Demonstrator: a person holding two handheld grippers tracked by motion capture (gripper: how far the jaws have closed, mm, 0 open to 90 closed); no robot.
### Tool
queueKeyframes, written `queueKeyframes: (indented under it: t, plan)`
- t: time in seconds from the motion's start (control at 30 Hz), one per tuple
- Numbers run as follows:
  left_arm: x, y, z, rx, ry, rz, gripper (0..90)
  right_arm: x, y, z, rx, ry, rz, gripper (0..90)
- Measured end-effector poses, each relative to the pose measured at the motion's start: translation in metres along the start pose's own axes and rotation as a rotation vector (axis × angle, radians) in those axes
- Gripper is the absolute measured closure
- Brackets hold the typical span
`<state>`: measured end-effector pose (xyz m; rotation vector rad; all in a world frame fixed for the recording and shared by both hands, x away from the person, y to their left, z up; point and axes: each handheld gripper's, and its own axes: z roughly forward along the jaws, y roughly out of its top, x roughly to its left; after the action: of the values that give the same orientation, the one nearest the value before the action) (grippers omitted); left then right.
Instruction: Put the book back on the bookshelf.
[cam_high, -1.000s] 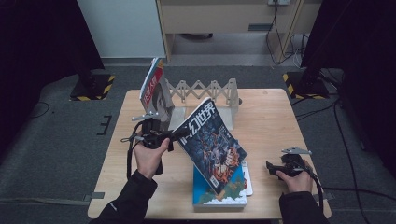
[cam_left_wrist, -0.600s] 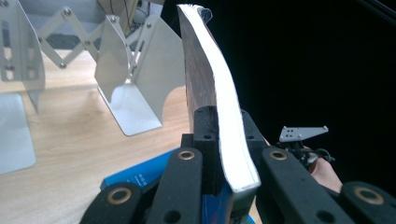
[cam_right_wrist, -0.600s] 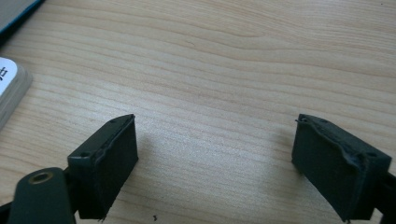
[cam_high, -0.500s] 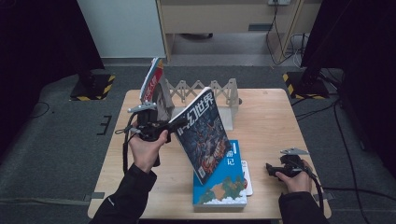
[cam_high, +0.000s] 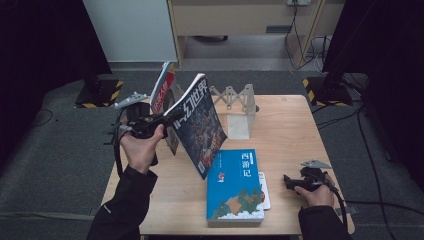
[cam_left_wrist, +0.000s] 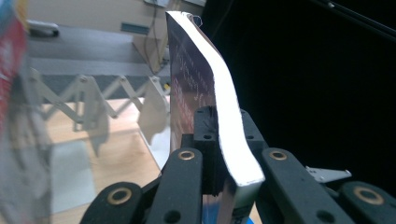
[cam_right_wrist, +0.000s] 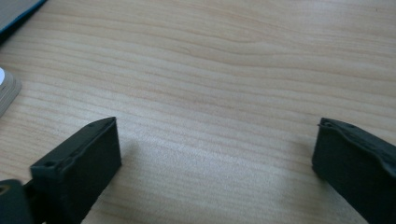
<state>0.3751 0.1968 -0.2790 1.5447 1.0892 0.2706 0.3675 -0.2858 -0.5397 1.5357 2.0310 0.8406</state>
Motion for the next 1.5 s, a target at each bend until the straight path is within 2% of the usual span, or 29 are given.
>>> queueKeyframes:
  t: [0.2,0.4,0.77,1.07,1.23,1.5]
  plan:
    - [0.003,0.014,-0.012,-0.017,0.066,0.038,82.2,0.0,0.0,0.0,0.0,0.001,0.001,0.3]
    - [0.01,0.024,-0.021,-0.038,0.124,0.059,82.1,0.0,0.0,0.0,0.0,0.001,0.001,0.3]
    - [0.02,0.045,-0.021,-0.085,0.235,0.09,82.2,0.0,0.0,0.0,0.0,0.001,0.002,0.3]
    - [0.028,0.052,-0.005,-0.119,0.3,0.102,82.2,0.0,0.0,0.0,-0.001,0.001,0.001,0.3]
    - [0.033,0.053,0.01,-0.117,0.323,0.104,82.1,0.0,0.0,0.0,0.001,0.002,0.001,0.3]
    - [0.035,0.049,0.032,-0.128,0.377,0.133,82.1,0.0,0.0,0.0,0.0,0.003,-0.003,0.3]
